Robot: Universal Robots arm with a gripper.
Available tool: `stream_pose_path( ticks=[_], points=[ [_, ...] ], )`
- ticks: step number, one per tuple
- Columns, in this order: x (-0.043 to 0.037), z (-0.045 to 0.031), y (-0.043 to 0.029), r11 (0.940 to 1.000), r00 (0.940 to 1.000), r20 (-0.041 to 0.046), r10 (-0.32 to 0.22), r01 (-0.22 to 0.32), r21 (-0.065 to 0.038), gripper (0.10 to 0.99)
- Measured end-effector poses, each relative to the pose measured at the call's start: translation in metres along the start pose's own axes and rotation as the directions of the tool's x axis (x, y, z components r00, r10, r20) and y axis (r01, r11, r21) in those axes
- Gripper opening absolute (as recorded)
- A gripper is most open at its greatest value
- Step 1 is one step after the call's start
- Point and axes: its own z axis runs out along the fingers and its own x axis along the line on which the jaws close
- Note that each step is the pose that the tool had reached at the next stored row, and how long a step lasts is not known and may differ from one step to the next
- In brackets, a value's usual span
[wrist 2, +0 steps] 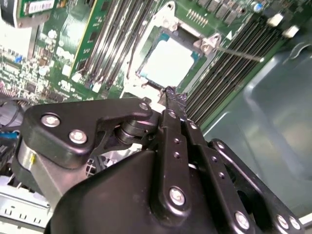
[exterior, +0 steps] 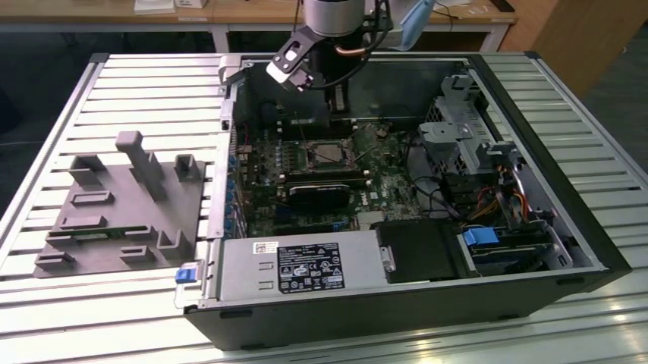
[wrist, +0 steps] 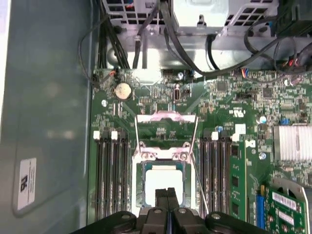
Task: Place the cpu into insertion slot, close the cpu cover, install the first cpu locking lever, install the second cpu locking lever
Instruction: 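Close the cpu cover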
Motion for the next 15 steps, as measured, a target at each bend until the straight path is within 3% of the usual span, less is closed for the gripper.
stream_pose_path(
  ticks=[15],
  points=[
    [0.0026,0.0041,0.0441,1.0,1.0,0.0001,0.0,0.0,0.0,0.102]
  ],
)
